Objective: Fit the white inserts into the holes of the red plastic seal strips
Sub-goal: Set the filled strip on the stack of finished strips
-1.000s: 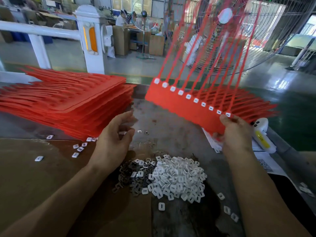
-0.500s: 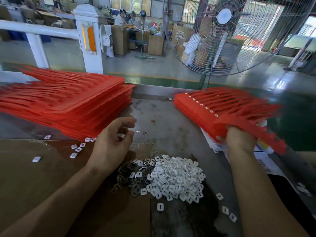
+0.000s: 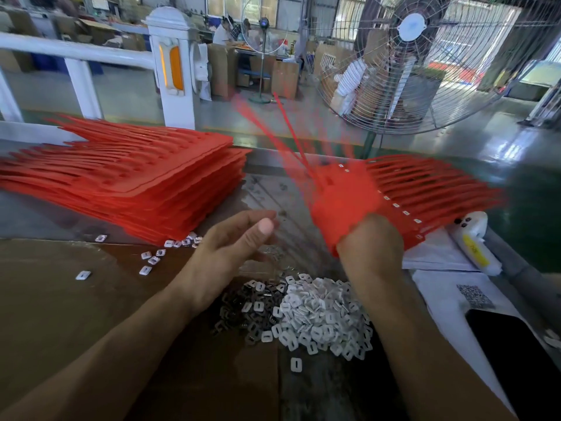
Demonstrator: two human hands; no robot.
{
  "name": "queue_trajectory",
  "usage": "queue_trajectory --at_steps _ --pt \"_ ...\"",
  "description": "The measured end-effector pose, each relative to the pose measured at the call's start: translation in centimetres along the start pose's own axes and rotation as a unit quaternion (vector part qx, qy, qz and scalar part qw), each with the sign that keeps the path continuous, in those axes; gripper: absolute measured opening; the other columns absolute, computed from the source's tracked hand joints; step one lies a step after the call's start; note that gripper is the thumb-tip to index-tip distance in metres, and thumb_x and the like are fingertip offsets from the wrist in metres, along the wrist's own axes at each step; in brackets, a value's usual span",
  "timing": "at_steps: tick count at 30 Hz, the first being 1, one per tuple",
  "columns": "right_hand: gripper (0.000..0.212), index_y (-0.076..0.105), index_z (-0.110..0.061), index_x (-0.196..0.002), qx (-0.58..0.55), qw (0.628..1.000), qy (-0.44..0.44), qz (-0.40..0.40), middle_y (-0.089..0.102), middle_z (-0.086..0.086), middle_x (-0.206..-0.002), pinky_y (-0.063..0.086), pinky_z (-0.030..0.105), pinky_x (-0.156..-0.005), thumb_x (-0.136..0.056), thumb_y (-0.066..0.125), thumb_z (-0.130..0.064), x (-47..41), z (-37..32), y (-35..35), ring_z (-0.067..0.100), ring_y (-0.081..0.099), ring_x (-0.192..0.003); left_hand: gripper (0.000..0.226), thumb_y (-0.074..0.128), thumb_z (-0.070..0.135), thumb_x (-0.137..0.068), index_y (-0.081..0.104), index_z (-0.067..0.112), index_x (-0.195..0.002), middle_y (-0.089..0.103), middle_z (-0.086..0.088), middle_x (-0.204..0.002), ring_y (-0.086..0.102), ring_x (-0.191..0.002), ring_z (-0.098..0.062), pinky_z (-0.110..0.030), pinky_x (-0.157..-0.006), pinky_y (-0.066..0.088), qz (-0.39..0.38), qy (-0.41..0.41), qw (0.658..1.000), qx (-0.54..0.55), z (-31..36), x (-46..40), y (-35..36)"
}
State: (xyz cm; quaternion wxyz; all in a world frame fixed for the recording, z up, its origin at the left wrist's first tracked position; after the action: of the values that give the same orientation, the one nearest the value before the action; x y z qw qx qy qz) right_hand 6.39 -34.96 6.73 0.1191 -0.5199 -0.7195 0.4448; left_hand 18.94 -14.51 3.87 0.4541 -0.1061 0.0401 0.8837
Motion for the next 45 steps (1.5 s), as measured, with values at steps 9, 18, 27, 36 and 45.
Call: queue_trajectory --at_steps 9,18,27,36,45 --pt "0.024 0.058 -0.012 -0.123 -0.077 0.995 -0.063 0.01 0.071 0.015 -0.105 0.044 0.038 -0.076 -0.099 0.057 -0.015 -0.4 0.2 0.2 0.037 0.065 -0.097 0.032 0.065 0.04 -0.094 0.069 0.031 -0.124 0.072 -0.011 -0.121 0.07 -0.108 -0.039 -0.056 -0.083 0.06 0.021 -0.051 0.991 0.122 -1.6 -0.6 -0.7" --pt "0.013 0.078 -0.024 -0.097 -0.33 0.93 0.026 -0.161 0.08 -0.003 -0.089 0.06 0.032 -0.059 -0.086 0.074 -0.019 -1.4 3.7 1.8 0.013 0.075 -0.079 0.037 0.053 0.005 -0.102 0.069 0.035 -0.117 0.075 0.001 -0.114 0.072 -0.107 -0.021 -0.041 -0.082 0.061 0.11 0.012 0.994 -0.005 -1.4 -0.8 -3.9" --pt "0.014 0.079 -0.022 -0.093 -0.388 0.874 -0.012 -0.292 0.076 0.021 -0.077 0.045 0.026 -0.041 -0.091 0.073 -0.035 0.5 2.2 2.5 0.029 0.073 -0.059 0.03 0.061 0.004 -0.098 0.07 0.024 -0.119 0.076 0.009 -0.101 0.074 -0.094 -0.011 -0.035 -0.067 0.062 0.219 -0.015 0.976 0.009 -1.7 -0.4 -6.4" --pt "0.011 0.079 -0.024 -0.089 -0.416 0.873 -0.025 -0.253 0.071 0.017 -0.066 0.044 0.025 -0.039 -0.088 0.073 -0.033 -0.6 2.8 2.6 0.028 0.067 -0.05 0.024 0.062 0.013 -0.099 0.069 0.031 -0.115 0.078 0.004 -0.094 0.075 -0.072 -0.013 -0.022 -0.051 0.055 0.2 -0.026 0.979 0.034 -2.2 -0.6 -5.9" --pt "0.012 0.076 -0.018 -0.095 -0.439 0.881 -0.04 -0.17 0.074 0.015 -0.077 0.043 0.026 -0.039 -0.092 0.07 -0.028 -2.3 3.7 0.7 0.028 0.067 -0.051 0.062 0.055 0.004 -0.101 0.033 0.024 -0.156 0.072 -0.001 -0.12 0.073 -0.101 -0.023 -0.043 -0.068 0.063 0.131 -0.025 0.989 0.061 -2.2 -1.2 -4.4"
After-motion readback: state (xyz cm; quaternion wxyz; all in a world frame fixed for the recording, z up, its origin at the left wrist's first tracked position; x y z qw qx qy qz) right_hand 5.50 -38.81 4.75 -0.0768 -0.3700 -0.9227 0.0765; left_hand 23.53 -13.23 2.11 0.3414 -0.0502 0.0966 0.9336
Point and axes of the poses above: each hand's wrist, its own x-axis away from the middle knuckle, its own y-axis out of the palm, z = x × y, the point moved 10 cm from there along -x, towards the middle knuckle
